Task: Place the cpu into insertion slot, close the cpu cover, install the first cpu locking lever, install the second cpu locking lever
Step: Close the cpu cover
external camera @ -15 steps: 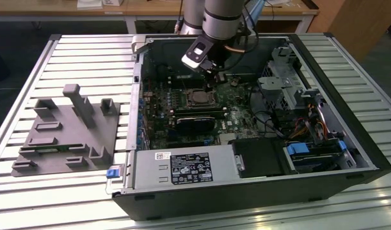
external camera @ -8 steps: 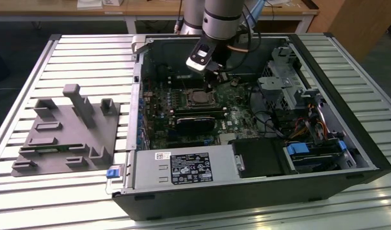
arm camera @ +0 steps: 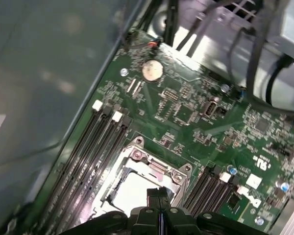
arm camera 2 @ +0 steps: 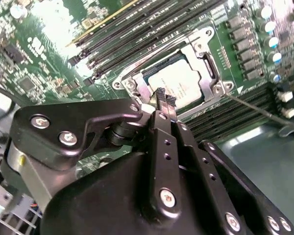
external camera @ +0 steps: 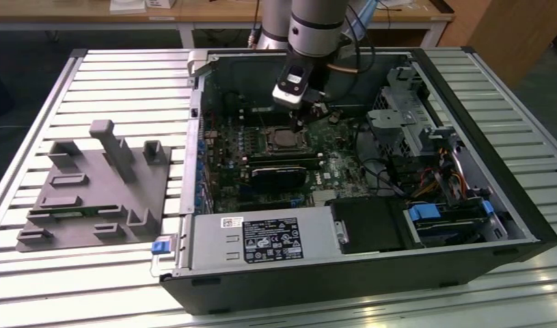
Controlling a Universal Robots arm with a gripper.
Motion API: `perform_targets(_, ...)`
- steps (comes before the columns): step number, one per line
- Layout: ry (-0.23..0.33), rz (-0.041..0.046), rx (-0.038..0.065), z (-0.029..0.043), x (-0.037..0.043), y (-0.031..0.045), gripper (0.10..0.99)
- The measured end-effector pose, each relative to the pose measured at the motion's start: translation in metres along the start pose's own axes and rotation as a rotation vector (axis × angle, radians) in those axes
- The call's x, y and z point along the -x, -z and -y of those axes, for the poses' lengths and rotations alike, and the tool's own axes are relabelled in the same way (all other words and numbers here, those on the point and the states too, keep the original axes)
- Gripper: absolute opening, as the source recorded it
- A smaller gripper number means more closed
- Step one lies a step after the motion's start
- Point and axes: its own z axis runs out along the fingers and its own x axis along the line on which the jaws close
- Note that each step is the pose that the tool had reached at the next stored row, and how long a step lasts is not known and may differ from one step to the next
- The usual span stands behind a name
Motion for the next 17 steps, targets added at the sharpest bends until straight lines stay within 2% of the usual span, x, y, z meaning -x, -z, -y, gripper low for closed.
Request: perform_targets(17,0.296,0.0111,-0.002,0.0000,0.0000,-0.0006,0.106)
